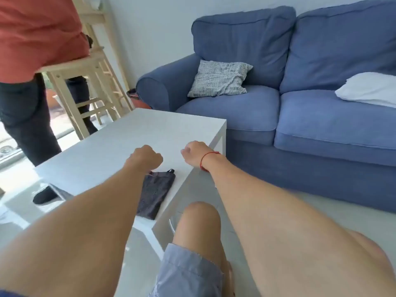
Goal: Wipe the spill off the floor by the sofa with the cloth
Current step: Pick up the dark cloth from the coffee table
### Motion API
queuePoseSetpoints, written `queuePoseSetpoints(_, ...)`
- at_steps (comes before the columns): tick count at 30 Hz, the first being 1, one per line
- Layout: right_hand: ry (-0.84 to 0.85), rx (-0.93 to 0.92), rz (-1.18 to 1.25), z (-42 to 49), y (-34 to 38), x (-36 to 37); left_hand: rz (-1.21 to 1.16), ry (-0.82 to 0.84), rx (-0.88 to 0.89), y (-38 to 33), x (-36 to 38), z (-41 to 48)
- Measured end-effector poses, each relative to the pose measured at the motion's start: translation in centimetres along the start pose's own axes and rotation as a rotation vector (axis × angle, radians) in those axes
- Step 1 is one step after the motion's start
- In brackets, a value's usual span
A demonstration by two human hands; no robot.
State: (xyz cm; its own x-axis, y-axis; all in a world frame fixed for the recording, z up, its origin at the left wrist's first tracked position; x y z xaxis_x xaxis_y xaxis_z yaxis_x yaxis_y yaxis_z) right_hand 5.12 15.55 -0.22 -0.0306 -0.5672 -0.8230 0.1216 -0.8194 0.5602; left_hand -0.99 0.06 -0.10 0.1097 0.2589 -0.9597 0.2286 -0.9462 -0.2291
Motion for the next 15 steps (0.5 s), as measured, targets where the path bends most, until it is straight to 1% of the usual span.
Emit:
queuePoseSetpoints(2, 0.070, 0.012, -0.015, 0.1, 1.4, 1.5, 0.033, 0.043, -0.053, 2.3, 0.1, 0.0)
queuePoseSetpoints(4, 0.159, 0.026, -0.055, -0.1, 2.6, 3.2, 0.130, 0.092, -0.100, 4.7, 0.7, 0.0)
queuePoseSetpoints(5, 0.205, 0.026, -0.095, 0.0, 2.9, 4.0, 0.179, 0.114, -0.104, 5.5, 1.1, 0.1)
queuePoseSetpoints(7, 0.237, 0.048, -0.160, 0.2, 2.8, 5.3, 0.214, 0.126, -0.107, 6.5, 1.5, 0.2)
queuePoseSetpoints(10, 0.201, 0.075, -0.171, 0.3, 2.7, 6.9, 0.174, 0.125, -0.137, 6.9, 1.7, 0.2)
queuePoseSetpoints(12, 0.184, 0.091, -0.144, 0.3, 2.9, 7.2, 0.133, 0.105, -0.126, 6.4, 1.9, -0.1)
queuePoseSetpoints(13, 0.155, 0.099, -0.084, 0.2, 3.0, 7.0, 0.102, 0.091, -0.120, 6.0, 2.0, -0.3)
queuePoseSetpoints(15, 0.038, 0.119, 0.138, 0.2, 2.9, 6.3, 0.015, 0.067, -0.096, 4.8, 2.0, -0.8)
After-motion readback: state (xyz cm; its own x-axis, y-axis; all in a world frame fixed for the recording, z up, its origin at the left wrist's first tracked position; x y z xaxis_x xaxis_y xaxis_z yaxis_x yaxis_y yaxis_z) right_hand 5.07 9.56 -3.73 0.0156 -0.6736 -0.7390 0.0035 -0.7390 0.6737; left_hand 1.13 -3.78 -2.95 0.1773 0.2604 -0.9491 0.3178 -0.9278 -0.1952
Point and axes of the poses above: each hand's wrist, its own z-axis towards the middle knuckle, its own x-axis out of the palm, y = z × x, the point moved 1 cm from there along z, towards the middle knuckle, and after that the axes turned 15 degrees about -x, right-handed, at the moved point
